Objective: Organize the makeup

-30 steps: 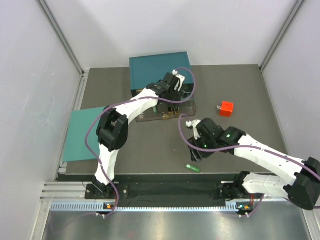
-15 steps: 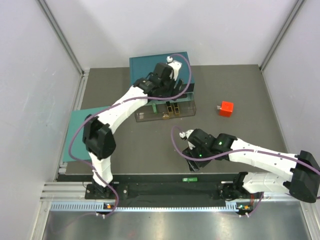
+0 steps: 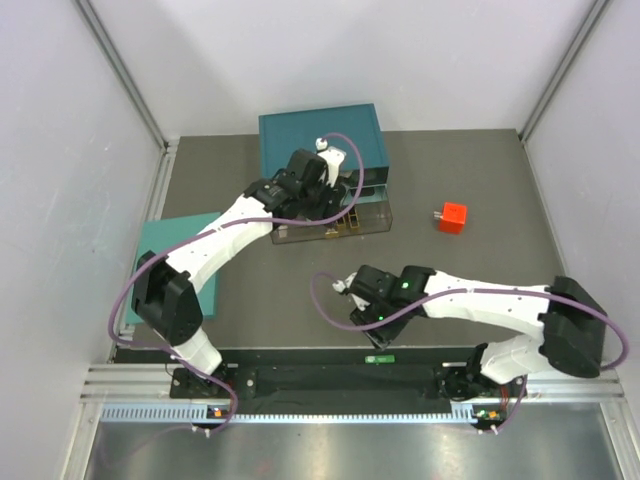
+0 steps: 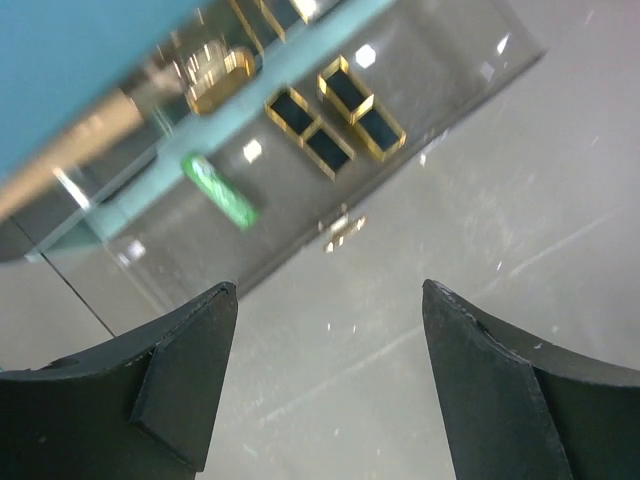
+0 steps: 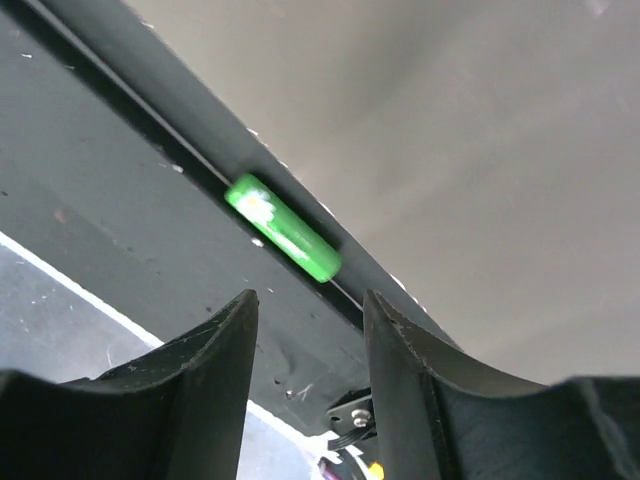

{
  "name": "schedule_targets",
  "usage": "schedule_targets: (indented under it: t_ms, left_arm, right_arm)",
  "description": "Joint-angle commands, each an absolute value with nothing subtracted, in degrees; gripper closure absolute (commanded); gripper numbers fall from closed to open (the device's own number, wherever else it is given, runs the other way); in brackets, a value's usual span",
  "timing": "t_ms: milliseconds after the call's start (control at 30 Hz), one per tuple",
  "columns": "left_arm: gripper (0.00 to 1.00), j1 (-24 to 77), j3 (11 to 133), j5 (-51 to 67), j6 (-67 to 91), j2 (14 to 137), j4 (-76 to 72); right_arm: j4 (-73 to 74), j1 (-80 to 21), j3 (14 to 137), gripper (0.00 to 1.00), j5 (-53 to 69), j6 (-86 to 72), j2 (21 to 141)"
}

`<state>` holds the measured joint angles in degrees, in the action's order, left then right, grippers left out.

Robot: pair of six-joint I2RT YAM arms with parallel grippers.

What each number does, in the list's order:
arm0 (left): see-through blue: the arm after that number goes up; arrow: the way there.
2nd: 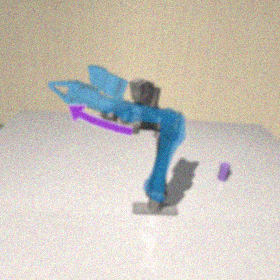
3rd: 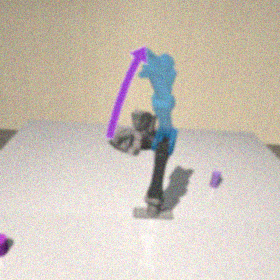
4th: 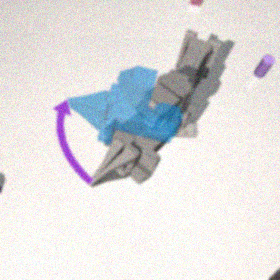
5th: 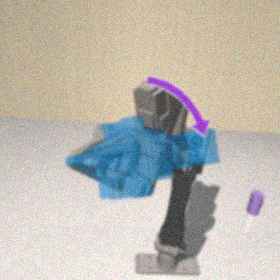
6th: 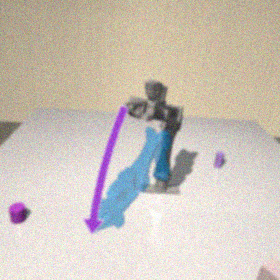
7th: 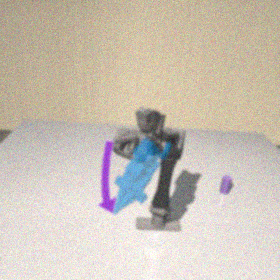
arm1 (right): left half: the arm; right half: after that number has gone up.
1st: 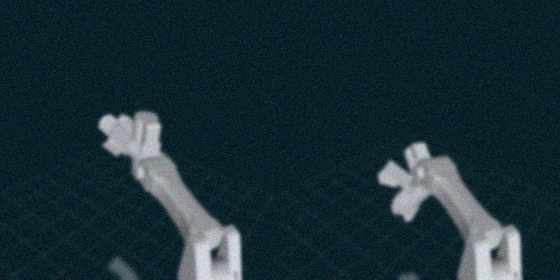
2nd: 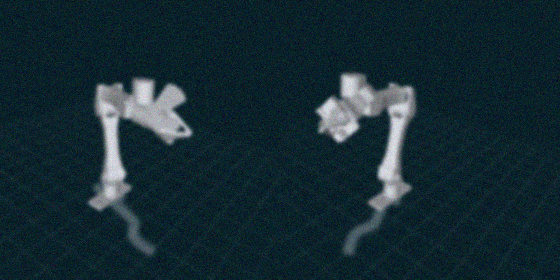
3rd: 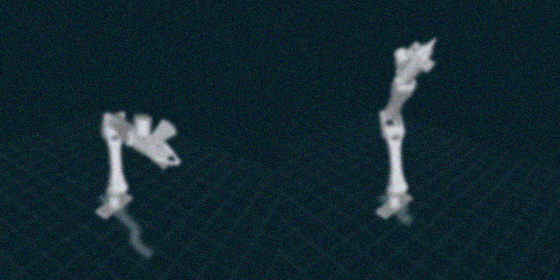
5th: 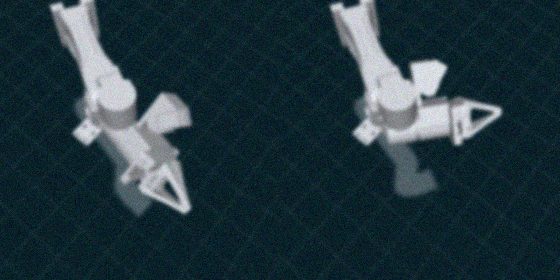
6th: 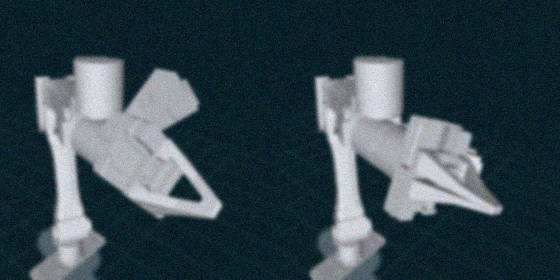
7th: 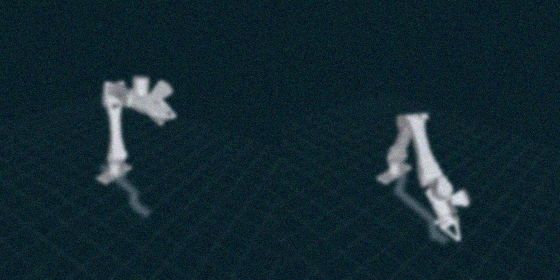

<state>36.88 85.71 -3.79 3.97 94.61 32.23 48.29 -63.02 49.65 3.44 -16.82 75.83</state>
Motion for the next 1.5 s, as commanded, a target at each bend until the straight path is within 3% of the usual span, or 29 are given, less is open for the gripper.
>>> schedule_targets:
  t_ms: [0,167,433,567,1133,1467]
  left_arm:
    - [0.21,36.56,83.59,-2.99,3.78,92.02,31.9]
    - [0.21,35.95,82.53,-2.02,2.9,91.76,32.7]
    - [0.21,34.89,80.51,-0.27,3.78,91.41,32.96]
    - [0.21,34.89,79.11,1.84,4.65,91.23,32.26]
    - [0.21,34.89,76.91,2.2,5.63,88.16,32.87]
    - [0.21,34.19,78.57,2.37,4.22,89.65,32.61]
  right_arm:
    - [51.85,-67.84,57.2,0.55,1.76,-11.96,82.94]
    - [55.28,-71.98,60.82,0.57,-1.23,-8.61,89.2]
    - [58.09,-75.85,63.37,0.73,-2.28,-9.14,93.16]
    - [59.41,-78.39,66.0,0.75,-3.51,-9.14,97.29]
    - [64.51,-80.6,74.18,0.72,-10.46,-9.49,112.93]
    - [64.25,-80.68,75.59,0.61,-7.48,-7.12,117.41]
